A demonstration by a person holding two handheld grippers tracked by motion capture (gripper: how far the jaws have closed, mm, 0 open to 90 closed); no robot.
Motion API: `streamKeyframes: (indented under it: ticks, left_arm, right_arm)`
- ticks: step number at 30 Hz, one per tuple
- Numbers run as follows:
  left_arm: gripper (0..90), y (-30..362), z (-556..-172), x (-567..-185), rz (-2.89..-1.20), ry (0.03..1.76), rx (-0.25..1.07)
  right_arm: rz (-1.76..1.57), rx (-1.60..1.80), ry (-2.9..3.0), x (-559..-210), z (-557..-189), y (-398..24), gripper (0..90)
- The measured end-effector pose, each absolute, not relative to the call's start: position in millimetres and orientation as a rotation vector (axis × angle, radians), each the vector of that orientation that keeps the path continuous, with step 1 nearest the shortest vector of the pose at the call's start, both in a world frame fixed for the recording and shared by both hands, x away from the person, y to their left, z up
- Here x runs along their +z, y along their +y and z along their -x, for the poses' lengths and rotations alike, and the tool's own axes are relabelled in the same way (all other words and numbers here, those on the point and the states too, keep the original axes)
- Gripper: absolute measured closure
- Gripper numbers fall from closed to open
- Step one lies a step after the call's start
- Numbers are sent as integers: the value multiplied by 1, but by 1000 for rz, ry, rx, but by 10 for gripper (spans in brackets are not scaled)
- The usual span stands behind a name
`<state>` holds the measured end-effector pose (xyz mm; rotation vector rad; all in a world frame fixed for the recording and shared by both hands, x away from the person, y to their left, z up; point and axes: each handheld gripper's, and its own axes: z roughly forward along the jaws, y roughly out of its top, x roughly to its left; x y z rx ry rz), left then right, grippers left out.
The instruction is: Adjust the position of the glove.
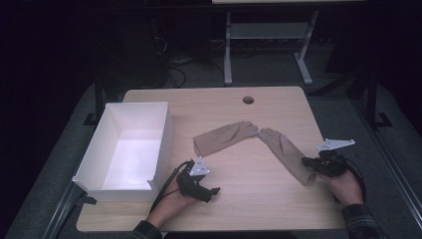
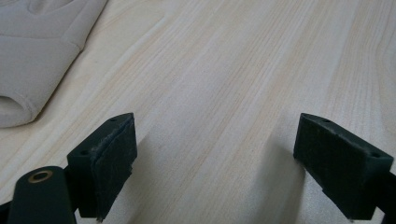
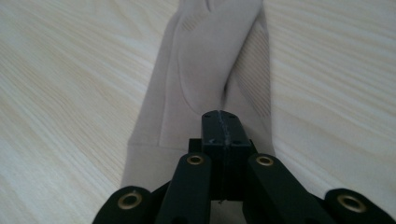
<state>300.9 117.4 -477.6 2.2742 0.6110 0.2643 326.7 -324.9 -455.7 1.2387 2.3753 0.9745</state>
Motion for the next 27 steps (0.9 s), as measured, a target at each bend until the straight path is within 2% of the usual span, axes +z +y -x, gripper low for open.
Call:
streamKeyframes:
  ticks: [10,27]
  left_arm:
    - [128,117,-301,-478,-2274,612,264]
    - [129,117,-300,-478,-2274,614,266]
  right_arm:
    - [-1218,917,2432,-462,-327,-322,899]
    - [-1071,959,2582,-462,-317,-288,898]
